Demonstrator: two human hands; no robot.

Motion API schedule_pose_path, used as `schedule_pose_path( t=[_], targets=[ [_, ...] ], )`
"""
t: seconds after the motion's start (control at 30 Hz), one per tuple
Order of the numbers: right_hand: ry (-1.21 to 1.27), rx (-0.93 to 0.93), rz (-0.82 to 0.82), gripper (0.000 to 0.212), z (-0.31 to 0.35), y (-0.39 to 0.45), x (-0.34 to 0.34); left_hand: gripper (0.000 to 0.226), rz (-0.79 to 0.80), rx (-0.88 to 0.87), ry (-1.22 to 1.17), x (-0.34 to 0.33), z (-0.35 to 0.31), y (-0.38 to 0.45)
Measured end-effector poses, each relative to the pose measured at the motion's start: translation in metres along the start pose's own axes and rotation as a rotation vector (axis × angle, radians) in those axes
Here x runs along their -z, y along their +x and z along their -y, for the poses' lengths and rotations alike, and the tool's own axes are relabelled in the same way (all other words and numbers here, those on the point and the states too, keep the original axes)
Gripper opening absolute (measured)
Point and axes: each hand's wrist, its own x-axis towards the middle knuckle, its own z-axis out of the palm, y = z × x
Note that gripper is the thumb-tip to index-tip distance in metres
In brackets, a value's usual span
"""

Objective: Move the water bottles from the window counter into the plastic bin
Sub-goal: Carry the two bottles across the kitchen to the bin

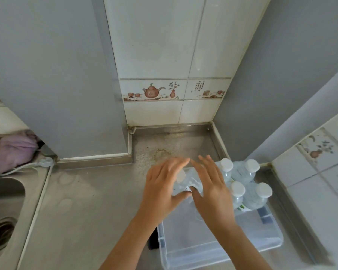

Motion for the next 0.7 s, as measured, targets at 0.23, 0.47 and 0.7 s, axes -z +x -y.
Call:
schedule_pose_path(
  t=[0.23,0.47,0.7],
  targets=[
    [-0.109,0.011,0.086,0.086,-0.005,-0.019,0.010,0.083,0.094,-0.029,0.278,0.002,-0.006,-0.012],
    [-0.016,-0.075,0.022,0.075,0.003,-0.057,0.052,0.046,-0.028,-0.046,0.206,0.026,-0.039,-0.017],
    [-0.165,-0.231,-0.074,0.071,-0.015,-0.132,0.117,0.037,-0.026,-0.215,0.098,0.018,-0.124,-0.032]
  ],
)
